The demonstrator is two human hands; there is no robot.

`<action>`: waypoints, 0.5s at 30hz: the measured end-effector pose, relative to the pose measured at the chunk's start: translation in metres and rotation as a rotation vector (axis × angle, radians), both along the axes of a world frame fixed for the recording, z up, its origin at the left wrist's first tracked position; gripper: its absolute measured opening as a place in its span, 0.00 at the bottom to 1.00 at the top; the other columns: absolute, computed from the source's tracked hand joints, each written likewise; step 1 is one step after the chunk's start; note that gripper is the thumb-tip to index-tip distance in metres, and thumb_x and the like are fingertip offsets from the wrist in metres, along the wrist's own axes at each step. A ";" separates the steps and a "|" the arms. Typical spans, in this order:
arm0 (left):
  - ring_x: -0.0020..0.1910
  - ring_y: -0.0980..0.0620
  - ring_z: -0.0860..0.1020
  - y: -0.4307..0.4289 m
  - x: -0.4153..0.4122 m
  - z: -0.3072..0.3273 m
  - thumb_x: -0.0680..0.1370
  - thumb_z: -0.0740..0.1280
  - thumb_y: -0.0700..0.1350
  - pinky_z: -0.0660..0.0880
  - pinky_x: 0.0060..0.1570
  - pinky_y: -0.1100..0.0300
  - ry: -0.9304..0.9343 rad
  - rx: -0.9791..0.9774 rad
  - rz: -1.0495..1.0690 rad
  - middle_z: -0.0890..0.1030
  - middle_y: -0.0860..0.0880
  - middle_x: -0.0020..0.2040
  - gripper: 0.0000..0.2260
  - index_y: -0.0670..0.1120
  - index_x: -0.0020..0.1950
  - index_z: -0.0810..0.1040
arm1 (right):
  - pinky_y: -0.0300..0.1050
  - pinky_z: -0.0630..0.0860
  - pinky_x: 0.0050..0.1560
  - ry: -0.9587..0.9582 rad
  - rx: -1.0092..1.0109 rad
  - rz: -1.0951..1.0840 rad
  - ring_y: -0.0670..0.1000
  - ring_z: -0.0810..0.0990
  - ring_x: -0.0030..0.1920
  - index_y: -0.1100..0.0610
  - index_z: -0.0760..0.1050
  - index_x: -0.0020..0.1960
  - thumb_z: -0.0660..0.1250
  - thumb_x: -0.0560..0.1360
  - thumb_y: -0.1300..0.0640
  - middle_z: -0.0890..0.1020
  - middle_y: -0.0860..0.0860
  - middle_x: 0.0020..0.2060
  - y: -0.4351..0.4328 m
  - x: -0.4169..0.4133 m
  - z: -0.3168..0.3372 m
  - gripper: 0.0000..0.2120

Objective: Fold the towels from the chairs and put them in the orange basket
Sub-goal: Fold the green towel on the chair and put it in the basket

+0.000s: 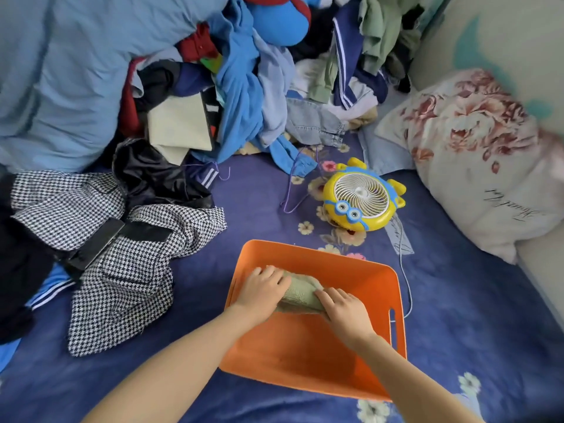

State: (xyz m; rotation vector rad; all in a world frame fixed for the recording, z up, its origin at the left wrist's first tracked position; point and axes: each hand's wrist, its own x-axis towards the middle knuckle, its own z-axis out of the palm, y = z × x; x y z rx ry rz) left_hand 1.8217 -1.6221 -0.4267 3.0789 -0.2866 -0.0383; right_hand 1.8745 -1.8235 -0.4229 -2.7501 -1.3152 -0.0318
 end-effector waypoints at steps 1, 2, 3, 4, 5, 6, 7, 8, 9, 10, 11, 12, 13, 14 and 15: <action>0.41 0.50 0.81 0.000 0.001 -0.008 0.59 0.61 0.37 0.72 0.32 0.62 0.007 -0.025 0.017 0.82 0.52 0.40 0.17 0.47 0.43 0.81 | 0.38 0.74 0.25 -0.001 0.012 0.012 0.50 0.79 0.30 0.55 0.76 0.49 0.80 0.56 0.58 0.81 0.49 0.35 0.000 0.002 -0.009 0.24; 0.44 0.50 0.81 0.000 0.000 -0.017 0.61 0.61 0.37 0.74 0.34 0.62 0.019 -0.053 0.035 0.83 0.52 0.43 0.17 0.48 0.44 0.81 | 0.38 0.74 0.26 0.008 0.017 0.030 0.51 0.80 0.31 0.55 0.72 0.52 0.76 0.59 0.60 0.82 0.49 0.37 0.000 0.003 -0.021 0.23; 0.48 0.51 0.81 -0.003 -0.004 -0.025 0.63 0.63 0.36 0.75 0.38 0.61 0.048 -0.067 0.071 0.83 0.51 0.47 0.16 0.48 0.47 0.82 | 0.38 0.74 0.28 0.038 0.008 0.050 0.51 0.80 0.32 0.55 0.70 0.54 0.71 0.62 0.60 0.82 0.50 0.39 0.001 0.002 -0.033 0.21; 0.54 0.50 0.80 -0.006 -0.009 -0.036 0.64 0.68 0.36 0.76 0.44 0.60 0.113 -0.073 0.122 0.82 0.50 0.52 0.17 0.47 0.51 0.81 | 0.37 0.75 0.29 0.102 -0.016 0.063 0.51 0.81 0.34 0.55 0.69 0.55 0.65 0.64 0.59 0.83 0.50 0.40 0.002 -0.001 -0.047 0.19; 0.62 0.49 0.75 -0.009 -0.015 -0.047 0.66 0.70 0.36 0.74 0.53 0.57 0.232 -0.058 0.191 0.78 0.47 0.61 0.22 0.45 0.59 0.78 | 0.37 0.76 0.31 0.184 -0.061 0.059 0.51 0.82 0.36 0.55 0.70 0.57 0.62 0.64 0.59 0.83 0.50 0.42 0.004 -0.006 -0.062 0.20; 0.70 0.47 0.67 -0.012 -0.020 -0.058 0.71 0.67 0.35 0.68 0.62 0.53 0.399 -0.031 0.242 0.70 0.45 0.69 0.25 0.44 0.67 0.70 | 0.37 0.77 0.35 0.270 -0.123 0.042 0.52 0.82 0.41 0.55 0.71 0.59 0.64 0.65 0.60 0.82 0.51 0.46 0.008 -0.011 -0.075 0.22; 0.74 0.45 0.59 -0.015 -0.026 -0.072 0.75 0.63 0.35 0.62 0.67 0.50 0.555 0.023 0.258 0.63 0.43 0.73 0.26 0.44 0.72 0.64 | 0.40 0.78 0.43 0.373 -0.190 0.010 0.54 0.82 0.48 0.55 0.71 0.64 0.66 0.67 0.61 0.81 0.53 0.52 0.013 -0.016 -0.089 0.25; 0.74 0.43 0.57 -0.018 -0.030 -0.085 0.76 0.60 0.36 0.59 0.68 0.48 0.696 0.069 0.271 0.62 0.42 0.74 0.24 0.45 0.72 0.62 | 0.45 0.75 0.53 0.486 -0.274 -0.015 0.56 0.77 0.58 0.54 0.66 0.70 0.65 0.71 0.62 0.76 0.55 0.61 0.017 -0.020 -0.102 0.28; 0.72 0.42 0.60 -0.022 -0.034 -0.096 0.77 0.58 0.37 0.59 0.67 0.48 0.807 0.102 0.267 0.65 0.42 0.72 0.21 0.46 0.70 0.65 | 0.49 0.69 0.63 0.586 -0.362 -0.019 0.58 0.69 0.67 0.52 0.60 0.74 0.62 0.75 0.61 0.68 0.57 0.69 0.021 -0.025 -0.115 0.28; 0.69 0.43 0.63 -0.025 -0.037 -0.104 0.77 0.58 0.39 0.61 0.66 0.48 0.879 0.128 0.257 0.69 0.43 0.69 0.19 0.46 0.68 0.69 | 0.51 0.63 0.68 0.678 -0.428 -0.041 0.58 0.62 0.71 0.51 0.54 0.76 0.59 0.78 0.59 0.61 0.56 0.73 0.024 -0.028 -0.123 0.28; 0.67 0.43 0.65 -0.028 -0.041 -0.111 0.78 0.58 0.41 0.62 0.64 0.49 0.932 0.148 0.241 0.71 0.44 0.67 0.17 0.47 0.66 0.71 | 0.53 0.59 0.71 0.751 -0.483 -0.059 0.58 0.57 0.73 0.49 0.52 0.76 0.57 0.79 0.57 0.55 0.55 0.75 0.026 -0.031 -0.130 0.28; 0.67 0.43 0.66 -0.030 -0.045 -0.119 0.78 0.57 0.42 0.63 0.63 0.49 0.970 0.156 0.227 0.72 0.44 0.66 0.16 0.47 0.66 0.72 | 0.54 0.56 0.72 0.795 -0.511 -0.070 0.58 0.54 0.74 0.49 0.51 0.77 0.57 0.79 0.56 0.52 0.55 0.76 0.027 -0.034 -0.135 0.28; 0.67 0.42 0.65 -0.032 -0.048 -0.123 0.78 0.57 0.44 0.63 0.63 0.49 0.995 0.156 0.226 0.71 0.44 0.67 0.16 0.47 0.66 0.72 | 0.54 0.55 0.73 0.814 -0.522 -0.077 0.58 0.52 0.75 0.48 0.50 0.77 0.56 0.79 0.56 0.49 0.55 0.77 0.027 -0.036 -0.140 0.28; 0.69 0.41 0.64 -0.033 -0.050 -0.127 0.78 0.57 0.45 0.63 0.63 0.49 1.018 0.158 0.234 0.71 0.44 0.67 0.16 0.47 0.66 0.72 | 0.54 0.55 0.73 0.830 -0.537 -0.079 0.59 0.51 0.75 0.48 0.50 0.77 0.56 0.80 0.56 0.48 0.55 0.77 0.026 -0.038 -0.143 0.28; 0.69 0.41 0.63 -0.033 -0.050 -0.128 0.78 0.57 0.46 0.63 0.63 0.49 1.033 0.151 0.247 0.71 0.44 0.68 0.16 0.47 0.66 0.71 | 0.54 0.55 0.73 0.840 -0.549 -0.079 0.59 0.51 0.75 0.48 0.50 0.77 0.56 0.80 0.56 0.47 0.55 0.77 0.024 -0.038 -0.146 0.28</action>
